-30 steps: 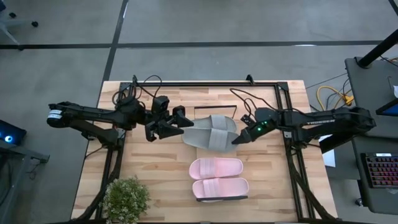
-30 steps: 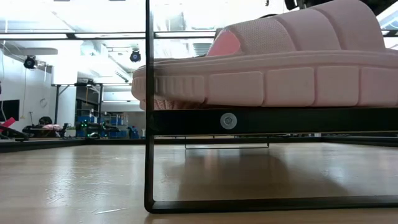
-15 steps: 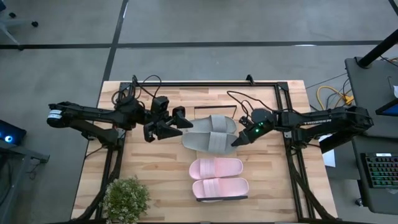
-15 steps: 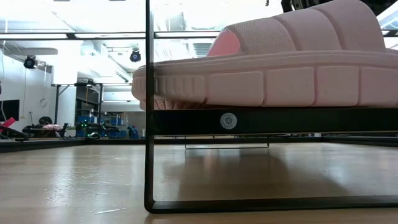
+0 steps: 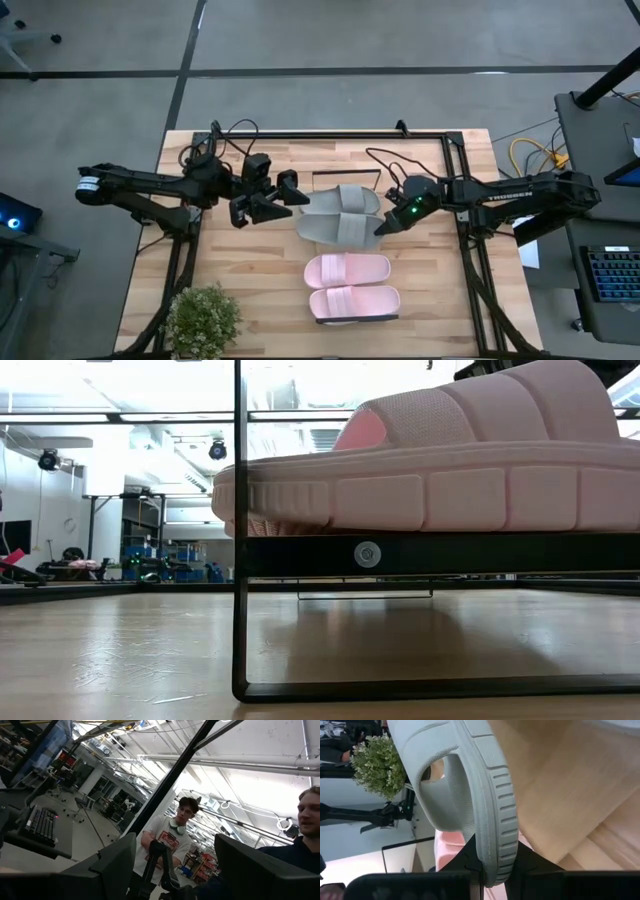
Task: Pick and place slides into the shelf
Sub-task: Put the gray slide on the shelf
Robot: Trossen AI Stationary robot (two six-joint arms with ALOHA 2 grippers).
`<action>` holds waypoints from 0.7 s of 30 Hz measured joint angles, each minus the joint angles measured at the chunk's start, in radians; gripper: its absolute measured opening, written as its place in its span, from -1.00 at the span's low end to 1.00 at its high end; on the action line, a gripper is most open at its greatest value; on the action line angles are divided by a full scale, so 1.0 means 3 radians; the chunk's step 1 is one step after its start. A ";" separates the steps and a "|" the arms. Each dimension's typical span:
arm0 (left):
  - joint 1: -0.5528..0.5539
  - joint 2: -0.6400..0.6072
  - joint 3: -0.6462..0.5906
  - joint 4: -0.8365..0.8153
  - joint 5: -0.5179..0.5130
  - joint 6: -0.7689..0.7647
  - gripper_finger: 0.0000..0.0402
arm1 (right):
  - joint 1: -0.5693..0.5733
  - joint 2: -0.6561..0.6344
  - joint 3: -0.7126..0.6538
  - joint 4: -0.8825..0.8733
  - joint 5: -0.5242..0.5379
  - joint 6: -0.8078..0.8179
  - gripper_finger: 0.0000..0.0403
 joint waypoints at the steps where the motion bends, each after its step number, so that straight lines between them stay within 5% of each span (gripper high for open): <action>1: 0.0000 0.0000 0.0001 0.0000 0.0000 0.0000 0.27 | 0.0000 0.0000 -0.0010 0.0000 0.0000 0.0000 -0.85; 21: 0.0000 0.0000 -0.0001 0.0095 0.0009 0.0003 0.27 | 0.0003 -0.0003 -0.0130 -0.0163 -0.0017 0.0008 -0.86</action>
